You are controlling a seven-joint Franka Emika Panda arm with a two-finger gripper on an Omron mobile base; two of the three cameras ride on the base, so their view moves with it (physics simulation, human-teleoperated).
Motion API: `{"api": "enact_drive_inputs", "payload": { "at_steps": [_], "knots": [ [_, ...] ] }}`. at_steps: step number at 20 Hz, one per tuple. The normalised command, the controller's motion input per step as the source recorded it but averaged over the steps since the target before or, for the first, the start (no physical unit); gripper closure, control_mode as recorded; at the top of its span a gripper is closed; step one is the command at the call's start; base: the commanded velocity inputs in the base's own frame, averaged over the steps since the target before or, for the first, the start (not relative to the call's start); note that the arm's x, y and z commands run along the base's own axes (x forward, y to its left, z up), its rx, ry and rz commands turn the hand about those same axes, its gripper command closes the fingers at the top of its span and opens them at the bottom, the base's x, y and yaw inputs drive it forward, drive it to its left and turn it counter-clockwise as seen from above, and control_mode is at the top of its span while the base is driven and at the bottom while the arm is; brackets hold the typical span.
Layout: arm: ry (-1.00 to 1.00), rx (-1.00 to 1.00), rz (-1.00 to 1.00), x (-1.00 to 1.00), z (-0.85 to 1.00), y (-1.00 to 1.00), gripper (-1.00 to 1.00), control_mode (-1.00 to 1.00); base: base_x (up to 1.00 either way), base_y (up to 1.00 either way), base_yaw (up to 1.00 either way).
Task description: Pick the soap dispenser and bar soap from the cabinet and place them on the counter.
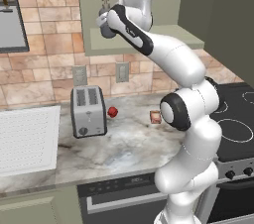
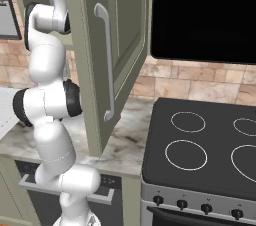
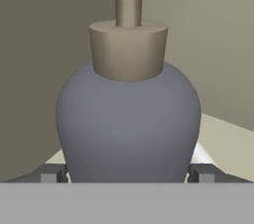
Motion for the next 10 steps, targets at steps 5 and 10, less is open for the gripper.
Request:
{"api": "enact_drive_inputs", "payload": {
  "at_steps": [5, 10],
  "knots": [
    [0.0, 0.0, 0.0, 0.0, -0.02, 0.0, 1.0, -1.0, 0.0, 0.0, 0.0],
    [0.0, 0.04, 0.0, -0.05, 0.03, -0.06, 1.0, -1.0, 0.0, 0.0, 0.0]
  ]
}}
